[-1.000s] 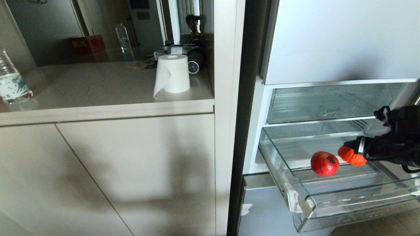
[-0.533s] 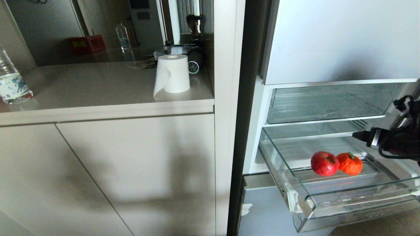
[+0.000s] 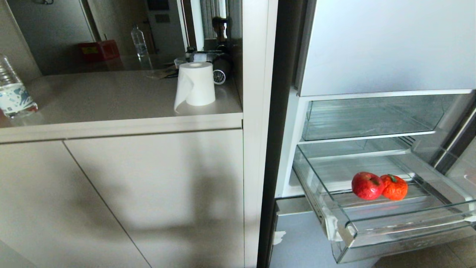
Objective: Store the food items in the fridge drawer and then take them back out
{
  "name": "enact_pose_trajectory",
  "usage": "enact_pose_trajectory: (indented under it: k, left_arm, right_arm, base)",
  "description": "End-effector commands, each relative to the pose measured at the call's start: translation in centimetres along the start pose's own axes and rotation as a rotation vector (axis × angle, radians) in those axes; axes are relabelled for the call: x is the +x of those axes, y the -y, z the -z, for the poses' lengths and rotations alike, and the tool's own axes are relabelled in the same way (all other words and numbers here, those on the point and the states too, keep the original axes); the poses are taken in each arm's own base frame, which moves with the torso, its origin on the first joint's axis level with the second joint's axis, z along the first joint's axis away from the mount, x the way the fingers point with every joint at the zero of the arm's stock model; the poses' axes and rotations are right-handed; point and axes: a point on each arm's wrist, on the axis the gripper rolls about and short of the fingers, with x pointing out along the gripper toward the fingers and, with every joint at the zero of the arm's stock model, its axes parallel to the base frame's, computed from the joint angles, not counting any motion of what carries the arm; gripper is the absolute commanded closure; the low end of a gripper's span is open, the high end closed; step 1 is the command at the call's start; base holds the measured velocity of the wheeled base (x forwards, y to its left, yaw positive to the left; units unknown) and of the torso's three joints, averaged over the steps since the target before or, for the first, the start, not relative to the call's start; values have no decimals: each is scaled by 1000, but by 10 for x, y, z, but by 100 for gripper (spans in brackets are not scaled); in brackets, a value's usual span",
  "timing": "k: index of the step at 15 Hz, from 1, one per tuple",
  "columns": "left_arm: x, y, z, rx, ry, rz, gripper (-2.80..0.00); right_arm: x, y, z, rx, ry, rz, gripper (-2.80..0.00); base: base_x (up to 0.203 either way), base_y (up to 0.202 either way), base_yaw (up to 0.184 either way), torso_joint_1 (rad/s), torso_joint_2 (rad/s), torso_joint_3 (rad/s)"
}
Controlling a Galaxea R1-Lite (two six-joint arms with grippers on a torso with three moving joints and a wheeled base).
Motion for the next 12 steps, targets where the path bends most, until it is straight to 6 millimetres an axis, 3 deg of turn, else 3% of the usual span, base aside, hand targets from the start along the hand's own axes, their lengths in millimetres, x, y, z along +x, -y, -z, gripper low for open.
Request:
enact_pose_trajectory:
  k: [1,2,4,8,12]
  left_arm:
    - [0,0,0,0,-1,0,0]
    - [0,0,0,0,-1,0,0]
    - [0,0,0,0,-1,0,0]
    - [0,0,0,0,-1,0,0]
    - [0,0,0,0,-1,0,0]
  right_arm:
    - [-41,4,56,-21,-12,-33,0]
    - [-40,6,86,-48,-117,-62,0]
    - [-35,7,115,-108,-276,-96,0]
    - [-3,-1,101,-142,-476,-91,0]
    - [56,-18,75,-164,-600,-101,0]
  base:
    - [0,0,0,0,0,0]
    - [0,0,0,0,0,0]
    - [0,0,0,0,0,0]
    - [0,0,0,0,0,0]
    - [0,0,0,0,0,0]
